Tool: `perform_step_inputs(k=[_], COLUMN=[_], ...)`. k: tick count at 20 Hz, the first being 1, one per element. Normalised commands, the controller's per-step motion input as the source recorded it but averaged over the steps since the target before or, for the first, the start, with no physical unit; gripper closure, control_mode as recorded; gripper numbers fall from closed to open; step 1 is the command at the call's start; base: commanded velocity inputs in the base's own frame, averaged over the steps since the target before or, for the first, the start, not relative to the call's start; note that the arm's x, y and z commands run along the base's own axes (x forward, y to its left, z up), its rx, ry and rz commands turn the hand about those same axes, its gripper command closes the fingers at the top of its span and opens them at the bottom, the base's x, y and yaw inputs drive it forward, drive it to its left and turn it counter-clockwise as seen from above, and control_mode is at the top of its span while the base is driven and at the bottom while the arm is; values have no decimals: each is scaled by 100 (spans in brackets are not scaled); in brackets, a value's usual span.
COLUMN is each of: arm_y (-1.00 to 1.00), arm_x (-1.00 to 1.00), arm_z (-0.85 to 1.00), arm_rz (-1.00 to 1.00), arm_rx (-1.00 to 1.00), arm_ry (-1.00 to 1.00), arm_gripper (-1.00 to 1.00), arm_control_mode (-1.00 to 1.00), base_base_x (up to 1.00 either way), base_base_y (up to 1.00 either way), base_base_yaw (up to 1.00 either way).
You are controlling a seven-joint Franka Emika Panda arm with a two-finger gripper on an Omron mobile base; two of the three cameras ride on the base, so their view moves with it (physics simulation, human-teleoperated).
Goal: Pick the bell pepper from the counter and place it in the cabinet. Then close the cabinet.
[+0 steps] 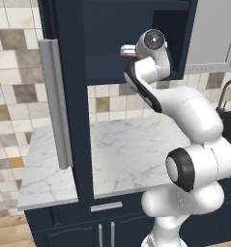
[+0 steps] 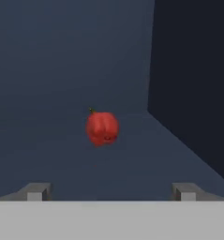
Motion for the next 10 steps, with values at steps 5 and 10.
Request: perform_step_inputs(k=[5,10], arm_y=[3,15], arm_x=[-100,-100], arm_z=[38,46], arm_rz=[0,0], arm_rx=[1,4], arm_ry=[-9,0], arm_gripper=[-100,-100], arm_control_mode=[-100,-100], base_base_x=[0,0], base_base_y=[0,0], base_base_yaw=[0,0])
